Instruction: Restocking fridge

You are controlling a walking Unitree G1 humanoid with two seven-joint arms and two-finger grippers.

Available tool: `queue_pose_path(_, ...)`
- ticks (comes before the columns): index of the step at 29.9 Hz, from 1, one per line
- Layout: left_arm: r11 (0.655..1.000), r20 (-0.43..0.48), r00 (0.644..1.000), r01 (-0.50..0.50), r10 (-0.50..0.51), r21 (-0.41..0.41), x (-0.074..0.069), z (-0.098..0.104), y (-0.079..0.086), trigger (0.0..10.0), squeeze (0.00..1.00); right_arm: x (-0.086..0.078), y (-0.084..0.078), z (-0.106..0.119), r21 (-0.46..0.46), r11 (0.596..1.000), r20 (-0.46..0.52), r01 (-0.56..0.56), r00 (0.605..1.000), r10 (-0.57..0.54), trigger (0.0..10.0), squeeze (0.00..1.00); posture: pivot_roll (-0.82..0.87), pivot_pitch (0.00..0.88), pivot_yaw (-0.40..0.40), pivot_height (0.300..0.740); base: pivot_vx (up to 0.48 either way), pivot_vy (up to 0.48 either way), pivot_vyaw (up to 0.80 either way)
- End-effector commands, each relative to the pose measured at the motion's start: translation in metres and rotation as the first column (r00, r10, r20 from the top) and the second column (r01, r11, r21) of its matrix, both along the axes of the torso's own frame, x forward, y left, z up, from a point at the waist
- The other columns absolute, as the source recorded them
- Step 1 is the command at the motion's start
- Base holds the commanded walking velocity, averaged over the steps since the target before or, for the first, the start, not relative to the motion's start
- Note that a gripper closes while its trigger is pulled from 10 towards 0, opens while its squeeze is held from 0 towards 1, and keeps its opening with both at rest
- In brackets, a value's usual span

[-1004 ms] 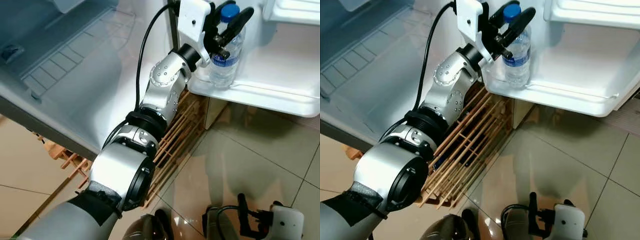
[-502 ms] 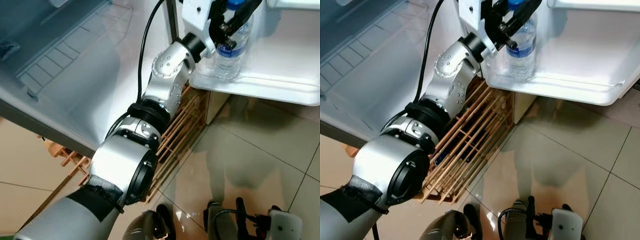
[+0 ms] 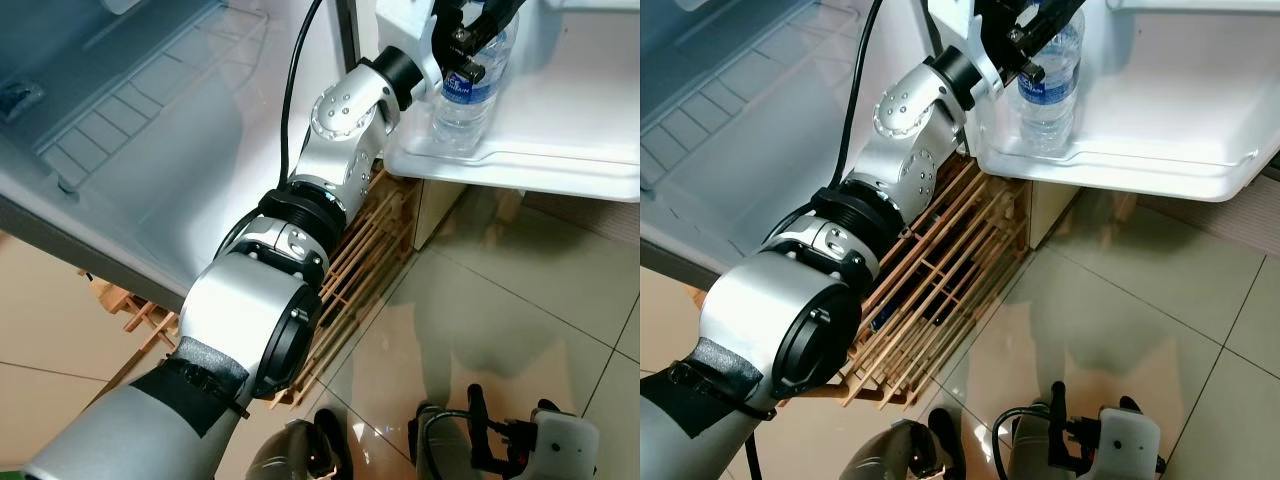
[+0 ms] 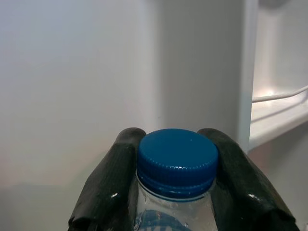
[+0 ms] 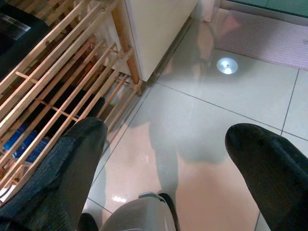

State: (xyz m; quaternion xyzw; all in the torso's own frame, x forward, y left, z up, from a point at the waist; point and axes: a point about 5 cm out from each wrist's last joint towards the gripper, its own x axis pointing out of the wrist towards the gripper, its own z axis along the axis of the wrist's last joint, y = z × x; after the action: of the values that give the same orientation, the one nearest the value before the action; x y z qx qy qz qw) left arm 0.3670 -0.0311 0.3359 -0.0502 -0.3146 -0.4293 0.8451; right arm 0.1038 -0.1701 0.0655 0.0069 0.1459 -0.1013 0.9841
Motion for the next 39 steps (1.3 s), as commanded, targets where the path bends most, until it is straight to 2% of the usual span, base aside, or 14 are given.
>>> queue_pose_path(1, 0.999, 0.097, 0.995, 0.03, -0.029, -0.017, -0.016, 0.007, -0.019, 10.0, 0.0, -0.009, 0.004, -0.002, 0.015, 1.0, -0.023, 0.0, 1.0, 0.001, 10.0, 0.0, -0.46, 0.255, 0.218, 0.723, 0.0, 0.0, 0.0)
queue_pose_path(7, 1.0, 0.141, 0.99, 0.009, -0.009, 0.002, -0.02, -0.007, -0.022, 10.0, 0.0, -0.016, 0.003, -0.004, 0.01, 1.0, -0.039, 0.009, 0.999, -0.008, 10.0, 0.0, -0.47, 0.26, 0.217, 0.723, 0.0, 0.0, 0.0)
queue_pose_path(14, 0.998, 0.106, 0.994, -0.017, 0.011, 0.056, -0.02, -0.026, -0.027, 10.0, 0.0, -0.017, 0.003, -0.003, 0.006, 1.0, -0.038, 0.01, 0.999, -0.01, 10.0, 0.0, -0.47, 0.269, 0.211, 0.723, 0.0, 0.0, 0.0)
queue_pose_path(17, 0.993, 0.066, 0.997, -0.047, 0.04, 0.11, -0.017, -0.042, -0.028, 10.0, 0.0, -0.016, 0.002, -0.003, 0.005, 1.0, -0.039, 0.008, 0.999, -0.008, 10.0, 0.0, -0.46, 0.274, 0.209, 0.723, 0.0, 0.0, 0.0)
queue_pose_path(19, 0.987, -0.009, 0.998, -0.055, 0.057, 0.148, -0.013, -0.056, -0.028, 10.0, 0.0, -0.016, 0.002, -0.004, 0.006, 1.0, -0.041, 0.005, 0.999, -0.005, 10.0, 0.0, -0.46, 0.275, 0.209, 0.723, 0.0, 0.0, 0.0)
queue_pose_path(21, 0.987, -0.009, 0.998, -0.055, 0.057, 0.148, -0.013, -0.056, -0.028, 10.0, 0.0, -0.016, 0.002, -0.004, 0.006, 1.0, -0.041, 0.005, 0.999, -0.005, 10.0, 0.0, -0.46, 0.275, 0.209, 0.723, 0.0, 0.0, 0.0)
queue_pose_path(24, 0.983, -0.082, 0.994, -0.056, 0.071, 0.176, -0.01, -0.068, -0.026, 10.0, 0.0, -0.015, 0.003, -0.006, 0.009, 1.0, -0.042, -0.002, 0.999, 0.002, 10.0, 0.0, -0.46, 0.271, 0.207, 0.723, 0.0, 0.0, 0.0)
queue_pose_path(25, 0.982, -0.098, 0.993, -0.052, 0.071, 0.183, -0.009, -0.071, -0.026, 10.0, 0.14, -0.015, 0.003, -0.006, 0.01, 1.0, -0.042, -0.005, 0.999, 0.006, 10.0, 0.0, -0.45, 0.267, 0.205, 0.723, 0.0, 0.0, 0.0)
queue_pose_path(27, 0.981, -0.111, 0.99, -0.062, 0.083, 0.185, -0.008, -0.073, -0.025, 10.0, 0.14, -0.015, 0.003, -0.007, 0.011, 1.0, -0.043, -0.008, 0.999, 0.008, 10.0, 0.0, -0.45, 0.263, 0.205, 0.723, 0.0, 0.0, 0.0)
queue_pose_path(28, 0.981, -0.109, 0.99, -0.07, 0.091, 0.182, -0.007, -0.073, -0.023, 10.0, 0.22, -0.014, 0.003, -0.007, 0.01, 1.0, -0.042, -0.012, 0.999, 0.012, 10.0, 0.0, -0.45, 0.263, 0.205, 0.723, 0.0, 0.0, 0.0)
queue_pose_path(29, 0.981, -0.107, 0.99, -0.072, 0.093, 0.179, -0.007, -0.072, -0.023, 10.0, 0.14, -0.014, 0.003, -0.007, 0.009, 1.0, -0.042, -0.013, 0.999, 0.014, 10.0, 0.0, -0.45, 0.259, 0.203, 0.723, 0.0, 0.0, 0.0)
queue_pose_path(31, 0.981, -0.106, 0.99, -0.075, 0.095, 0.176, -0.007, -0.071, -0.022, 10.0, 0.14, -0.013, 0.002, -0.007, 0.009, 1.0, -0.042, -0.014, 0.999, 0.015, 10.0, 0.0, -0.45, 0.259, 0.203, 0.723, 0.0, 0.0, 0.0)
queue_pose_path(32, 0.983, -0.1, 0.99, -0.079, 0.097, 0.168, -0.006, -0.069, -0.021, 10.0, 0.0, -0.013, 0.002, -0.008, 0.008, 1.0, -0.042, -0.015, 0.999, 0.015, 10.0, 0.0, -0.45, 0.253, 0.201, 0.723, 0.0, 0.0, 0.0)
queue_pose_path(39, 0.987, -0.105, 0.986, -0.122, 0.133, 0.105, 0.002, -0.049, -0.012, 10.0, 0.0, -0.01, 0.001, -0.009, 0.006, 1.0, -0.037, -0.026, 0.999, 0.026, 10.0, 0.0, -0.44, 0.232, 0.199, 0.723, 0.0, 0.0, 0.0)
